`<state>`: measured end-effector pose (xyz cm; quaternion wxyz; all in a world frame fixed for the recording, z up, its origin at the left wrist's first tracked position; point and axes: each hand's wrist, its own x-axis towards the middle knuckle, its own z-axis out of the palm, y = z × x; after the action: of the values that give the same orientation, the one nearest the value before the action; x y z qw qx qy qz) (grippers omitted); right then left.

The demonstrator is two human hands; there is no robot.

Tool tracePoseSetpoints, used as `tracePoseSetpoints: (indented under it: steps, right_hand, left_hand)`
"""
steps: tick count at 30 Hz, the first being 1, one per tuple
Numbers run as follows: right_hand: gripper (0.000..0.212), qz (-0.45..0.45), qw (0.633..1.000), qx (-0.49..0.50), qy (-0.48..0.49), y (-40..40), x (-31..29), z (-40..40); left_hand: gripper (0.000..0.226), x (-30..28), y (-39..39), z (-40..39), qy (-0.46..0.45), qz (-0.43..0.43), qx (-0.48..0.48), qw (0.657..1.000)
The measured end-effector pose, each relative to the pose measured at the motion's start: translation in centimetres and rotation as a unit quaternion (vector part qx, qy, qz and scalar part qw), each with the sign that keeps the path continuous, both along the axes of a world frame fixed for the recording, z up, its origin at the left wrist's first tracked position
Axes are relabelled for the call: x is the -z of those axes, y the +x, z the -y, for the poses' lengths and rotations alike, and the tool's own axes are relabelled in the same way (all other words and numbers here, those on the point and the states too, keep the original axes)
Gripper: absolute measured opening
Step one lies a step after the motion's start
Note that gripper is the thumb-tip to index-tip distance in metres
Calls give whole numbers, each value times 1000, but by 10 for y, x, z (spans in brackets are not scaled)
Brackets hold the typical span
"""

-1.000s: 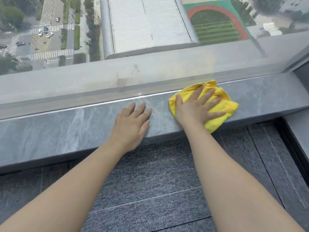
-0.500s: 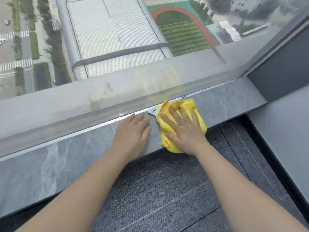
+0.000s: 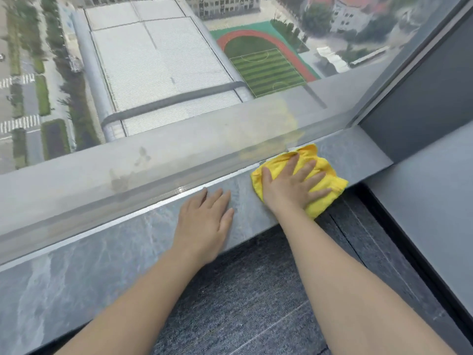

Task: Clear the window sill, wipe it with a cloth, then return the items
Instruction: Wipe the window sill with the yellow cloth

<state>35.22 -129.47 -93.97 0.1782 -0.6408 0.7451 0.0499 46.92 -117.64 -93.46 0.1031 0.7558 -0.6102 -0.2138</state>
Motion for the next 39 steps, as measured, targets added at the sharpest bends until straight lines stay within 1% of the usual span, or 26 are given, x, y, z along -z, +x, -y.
tracePoseSetpoints:
  steps: [1, 3, 6, 8, 10, 12, 13, 14, 15, 17, 19, 20, 22, 24, 26, 27, 29, 30, 32, 35, 37, 39]
  right_hand:
    - [79, 1, 1000, -7, -3, 4, 0, 4]
    - [80, -3, 999, -54, -9, 5, 1, 5]
    - [78, -9, 982, -188, -34, -13, 1, 1]
    - [73, -8, 952, -302, -53, -34, 2, 1]
    - [68, -12, 910, -411, -52, -58, 1, 9]
    - [74, -15, 872, -487, -49, -82, 2, 20]
    - [78, -11, 861, -507, -46, -92, 4, 25]
    - [80, -6, 859, -509, -45, -102, 5, 30]
    - [80, 0, 866, -498, -48, -111, 6, 34]
    - [80, 1, 889, -453, -61, -124, 8, 41]
    - [73, -19, 917, -393, -58, -132, 9, 48]
    - [70, -25, 932, -360, -45, -132, 9, 52]
    - [72, -24, 956, -292, -26, -127, 6, 58]
    - [76, -18, 975, -221, -19, -115, 5, 63]
    - [78, -10, 988, -151, -13, -100, 5, 69]
    - [78, -3, 992, -122, -9, -92, 5, 71]
    - [79, 7, 996, -93, -7, -81, 5, 73]
    - [78, 8, 995, -103, -12, -79, 6, 73]
    - [74, 8, 985, -169, -37, -85, 6, 70]
    - [64, 30, 943, -322, -76, -116, 9, 70]
    - [69, 46, 914, -393, -91, -141, 10, 75]
    - [76, 61, 909, -400, -100, -163, 11, 82]
  left_hand:
    - [86, 1, -2, 0, -4, 1, -10, 1000]
    - [84, 1, -6, 0, -14, 3, -30, 999]
    - [81, -1, -14, 2, -26, 11, -58, 998]
    - [80, -4, -21, 5, -39, 17, -72, 997]
    - [82, -6, -30, 11, -40, 19, -79, 996]
    - [84, -6, -41, 20, -31, 19, -83, 996]
    - [86, -5, -47, 26, -28, 19, -87, 996]
    - [87, -4, -53, 31, -25, 22, -88, 996]
    - [87, -3, -59, 36, -23, 28, -88, 996]
    - [86, -2, -69, 46, -14, 42, -80, 996]
    - [82, 1, -74, 54, -5, 48, -75, 996]
    - [84, 2, -76, 58, -2, 52, -72, 996]
    - [89, 3, -78, 61, 4, 63, -67, 996]
    - [87, 4, -78, 62, 9, 67, -68, 995]
    - [83, 3, -79, 61, 16, 63, -70, 995]
    - [85, 3, -80, 61, 19, 64, -70, 995]
    - [90, 4, -84, 61, 18, 63, -73, 995]
    - [90, 4, -86, 63, 14, 60, -77, 995]
    - [89, 4, -91, 67, 3, 57, -82, 995]
    - [85, 4, -99, 80, -20, 61, -61, 996]
    - [83, 3, -106, 92, -39, 54, -45, 997]
    - [81, 3, -113, 105, -48, 48, -36, 997]
